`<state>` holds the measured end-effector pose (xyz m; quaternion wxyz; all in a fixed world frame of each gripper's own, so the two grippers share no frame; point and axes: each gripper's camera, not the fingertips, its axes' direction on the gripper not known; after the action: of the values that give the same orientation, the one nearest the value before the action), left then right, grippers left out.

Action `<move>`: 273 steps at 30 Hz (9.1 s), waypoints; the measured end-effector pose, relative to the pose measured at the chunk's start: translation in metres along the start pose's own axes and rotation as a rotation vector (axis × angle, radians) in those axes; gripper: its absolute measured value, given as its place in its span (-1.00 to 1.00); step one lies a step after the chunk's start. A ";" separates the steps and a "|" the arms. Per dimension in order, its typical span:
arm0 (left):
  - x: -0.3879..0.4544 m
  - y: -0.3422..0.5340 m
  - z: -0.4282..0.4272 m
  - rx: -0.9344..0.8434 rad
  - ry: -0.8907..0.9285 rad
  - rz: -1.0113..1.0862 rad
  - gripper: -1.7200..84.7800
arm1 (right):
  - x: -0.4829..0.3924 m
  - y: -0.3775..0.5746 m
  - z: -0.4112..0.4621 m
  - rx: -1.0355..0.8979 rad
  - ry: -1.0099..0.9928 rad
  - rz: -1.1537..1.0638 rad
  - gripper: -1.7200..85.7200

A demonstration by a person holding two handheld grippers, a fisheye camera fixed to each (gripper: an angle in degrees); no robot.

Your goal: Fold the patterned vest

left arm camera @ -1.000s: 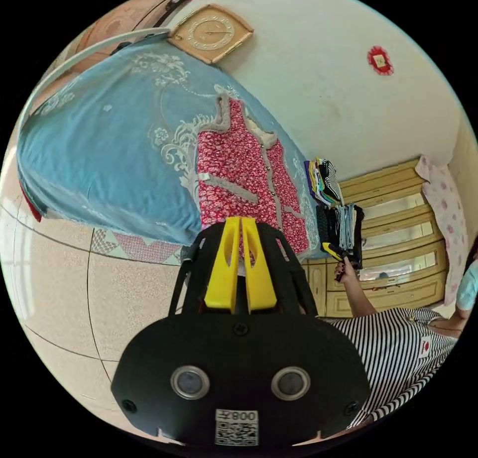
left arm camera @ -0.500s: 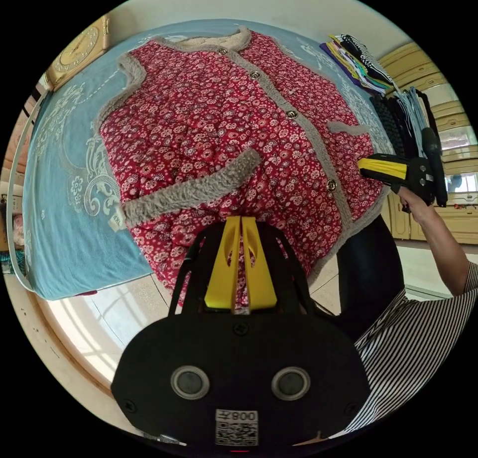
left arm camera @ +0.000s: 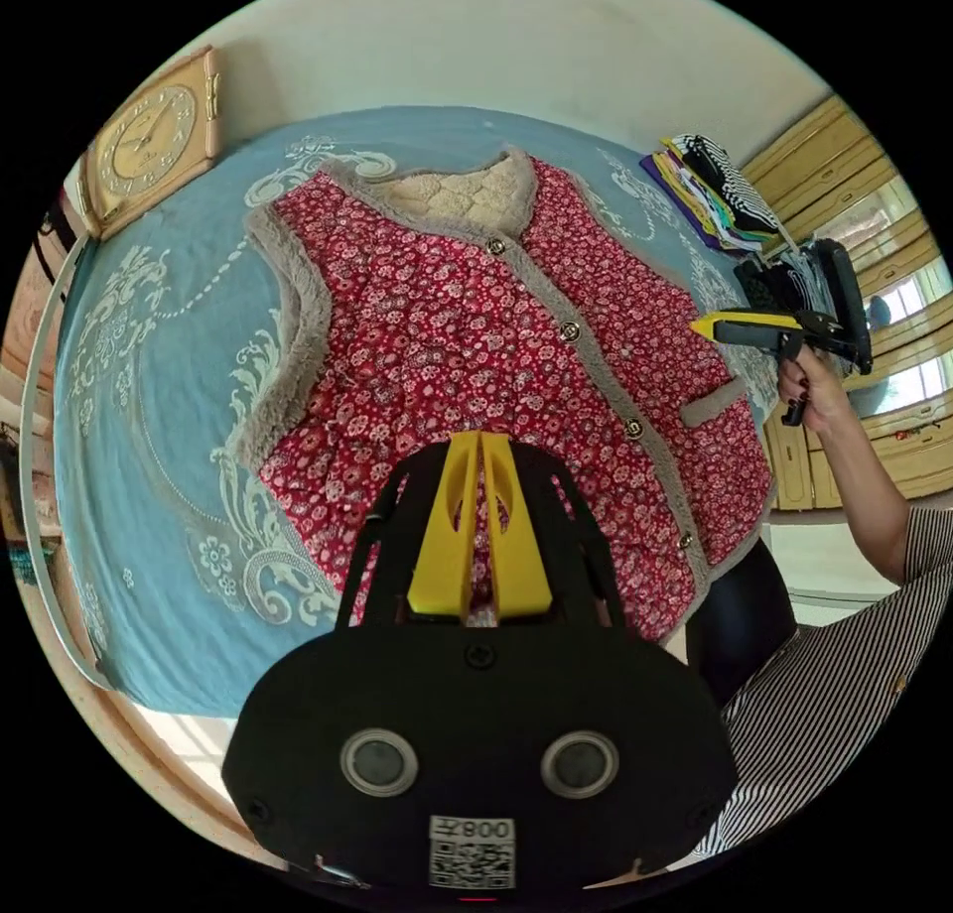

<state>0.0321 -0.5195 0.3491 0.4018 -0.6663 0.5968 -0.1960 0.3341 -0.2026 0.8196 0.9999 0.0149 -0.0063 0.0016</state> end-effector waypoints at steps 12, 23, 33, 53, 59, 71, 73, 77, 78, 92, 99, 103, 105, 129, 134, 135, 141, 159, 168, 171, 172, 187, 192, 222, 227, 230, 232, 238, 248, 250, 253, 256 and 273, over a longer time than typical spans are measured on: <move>-0.029 -0.052 -0.047 0.196 0.058 0.054 -0.82 | 0.035 -0.053 -0.019 0.082 -0.047 -0.111 -0.85; -0.111 -0.189 -0.055 0.098 0.075 0.016 -0.68 | 0.107 -0.195 -0.031 0.086 -0.057 -0.145 -0.72; -0.082 -0.204 -0.022 -0.082 -0.045 0.113 -0.86 | 0.110 -0.206 0.015 -0.108 -0.034 -0.209 -0.84; 0.062 -0.029 -0.149 0.297 -0.150 0.309 -0.94 | -0.001 -0.021 -0.135 0.174 0.115 -0.351 -0.91; 0.114 0.093 -0.139 0.337 -0.071 0.386 -0.94 | -0.033 0.091 -0.136 0.196 0.023 -0.380 -0.91; 0.143 0.265 -0.032 0.075 -0.084 0.381 -0.94 | -0.045 0.254 -0.067 0.035 0.006 -0.382 -0.90; 0.140 0.278 -0.018 0.047 -0.074 0.353 -0.93 | -0.038 0.269 -0.052 0.002 -0.006 -0.348 -0.90; 0.131 0.297 0.015 -0.024 -0.097 0.305 -0.92 | -0.024 0.296 -0.024 -0.042 -0.043 -0.287 -0.90; 0.130 0.299 0.019 -0.028 -0.089 0.296 -0.92 | -0.022 0.301 -0.016 -0.057 -0.038 -0.277 -0.90; 0.116 0.336 0.084 -0.086 -0.144 0.222 -0.87 | -0.010 0.339 0.041 -0.117 0.008 -0.243 -0.90; 0.100 0.350 0.106 -0.092 -0.152 0.200 -0.85 | -0.001 0.353 0.057 -0.134 0.034 -0.254 -0.89; 0.082 0.352 0.117 -0.083 -0.114 0.142 -0.84 | 0.004 0.355 0.077 -0.167 0.073 -0.243 -0.88; 0.074 0.355 0.115 -0.056 -0.087 0.124 -0.83 | 0.010 0.356 0.081 -0.160 0.067 -0.221 -0.88; -0.031 0.314 0.112 0.190 0.287 -0.153 -0.94 | 0.109 0.373 0.061 0.037 -0.326 0.087 -0.92; -0.042 0.286 0.155 0.025 0.208 -0.204 -0.95 | 0.126 0.368 0.032 0.227 -0.466 0.165 -0.95; -0.044 0.283 0.154 0.021 0.218 -0.210 -0.95 | 0.121 0.355 0.028 0.239 -0.449 0.146 -0.95; -0.041 0.256 0.126 0.094 0.217 -0.164 -0.96 | 0.092 0.267 0.068 0.052 -0.253 0.073 -0.96; -0.028 0.118 0.108 0.181 -0.009 -0.089 -0.96 | 0.042 0.136 0.086 0.049 -0.087 -0.057 -0.96; -0.050 0.081 0.132 0.108 0.062 -0.162 -0.96 | 0.027 0.082 0.153 -0.118 -0.080 -0.045 -0.96; -0.023 0.067 0.116 0.196 0.173 -0.050 -0.96 | 0.033 0.080 0.121 0.010 -0.057 -0.012 -0.96; -0.011 0.054 0.119 0.186 0.200 0.001 -0.96 | 0.037 0.079 0.116 0.034 -0.055 0.008 -0.96; -0.059 0.045 0.107 0.189 -0.050 -0.116 -0.96 | 0.048 0.049 0.117 0.136 -0.019 0.172 -0.96; -0.109 0.059 0.146 0.030 -0.072 -0.260 -0.96 | -0.020 0.014 0.156 0.039 -0.060 -0.052 -0.96; -0.154 0.219 0.125 0.160 0.153 -0.214 -0.95 | -0.146 0.030 0.205 -0.083 -0.093 -0.228 -0.96; -0.190 0.249 0.146 0.121 0.210 -0.286 -0.95 | -0.160 0.031 0.265 -0.234 -0.007 -0.237 -0.96; -0.207 0.273 0.123 0.230 0.201 -0.308 -0.93 | -0.162 0.022 0.259 -0.264 -0.031 -0.225 -0.96; -0.222 0.295 0.113 0.290 0.218 -0.344 -0.90 | -0.161 0.021 0.253 -0.244 -0.033 -0.224 -0.96; -0.288 0.366 0.134 0.329 0.423 -0.566 -0.70 | -0.155 0.025 0.233 -0.134 -0.134 -0.135 -0.95; -0.347 0.397 0.213 0.365 0.845 -0.698 -0.57 | -0.179 0.003 0.248 -0.180 -0.318 -0.156 -0.84; -0.356 0.403 0.218 0.380 0.859 -0.710 -0.58 | -0.185 -0.002 0.250 -0.189 -0.320 -0.163 -0.83; -0.371 0.412 0.225 0.412 0.899 -0.732 -0.59 | -0.192 -0.011 0.253 -0.200 -0.326 -0.169 -0.81; -0.379 0.419 0.229 0.433 0.930 -0.738 -0.60 | -0.199 -0.021 0.255 -0.205 -0.335 -0.174 -0.80; -0.381 0.404 0.256 0.342 0.924 -0.656 -0.50 | -0.244 -0.066 0.274 -0.253 -0.352 -0.186 -0.75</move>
<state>-0.1161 -0.0649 -0.0320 0.1201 -0.5875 0.4326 -0.6733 0.0872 -0.2773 1.0881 0.9732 -0.1099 -0.1791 -0.0938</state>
